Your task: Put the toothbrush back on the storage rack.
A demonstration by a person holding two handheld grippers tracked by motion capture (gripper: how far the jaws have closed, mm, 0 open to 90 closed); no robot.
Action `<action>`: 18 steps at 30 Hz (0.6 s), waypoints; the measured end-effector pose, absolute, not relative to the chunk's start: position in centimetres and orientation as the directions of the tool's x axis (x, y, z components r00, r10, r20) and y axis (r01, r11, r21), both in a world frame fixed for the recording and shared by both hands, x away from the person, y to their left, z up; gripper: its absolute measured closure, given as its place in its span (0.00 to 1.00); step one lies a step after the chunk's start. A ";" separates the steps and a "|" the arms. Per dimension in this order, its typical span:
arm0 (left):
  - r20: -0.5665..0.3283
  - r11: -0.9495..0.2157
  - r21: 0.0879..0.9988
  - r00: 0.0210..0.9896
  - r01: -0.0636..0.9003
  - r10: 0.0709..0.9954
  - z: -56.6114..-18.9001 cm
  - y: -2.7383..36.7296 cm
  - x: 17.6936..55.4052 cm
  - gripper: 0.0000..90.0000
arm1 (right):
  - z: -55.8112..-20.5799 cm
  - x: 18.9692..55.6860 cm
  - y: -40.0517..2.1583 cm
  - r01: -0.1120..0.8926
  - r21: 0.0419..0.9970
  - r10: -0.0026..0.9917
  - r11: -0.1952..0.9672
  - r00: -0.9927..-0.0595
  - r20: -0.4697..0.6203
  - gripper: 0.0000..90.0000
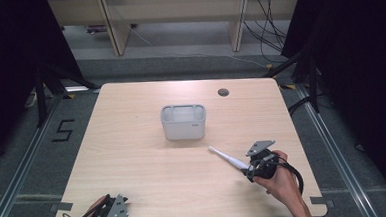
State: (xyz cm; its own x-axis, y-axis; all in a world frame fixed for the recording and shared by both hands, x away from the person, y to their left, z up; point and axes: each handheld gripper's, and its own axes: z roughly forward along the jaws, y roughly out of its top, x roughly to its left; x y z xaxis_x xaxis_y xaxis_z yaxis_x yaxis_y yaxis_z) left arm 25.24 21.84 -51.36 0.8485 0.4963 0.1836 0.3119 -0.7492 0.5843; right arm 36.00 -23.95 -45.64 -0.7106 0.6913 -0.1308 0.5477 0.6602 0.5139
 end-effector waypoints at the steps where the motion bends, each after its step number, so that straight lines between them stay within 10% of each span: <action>1: 0.188 -0.749 0.584 0.846 0.312 0.499 -51.4 21.9 25.2 0.18 | -45.6 36.2 -23.8 0.551 0.507 0.691 0.662 -0.712 -0.129 0.45; 18: 0.168 -0.748 0.586 0.857 0.311 0.488 -51.3 21.8 25.2 0.18 | -46.1 39.3 -21.5 0.580 0.373 0.652 0.724 -0.752 -0.095 0.57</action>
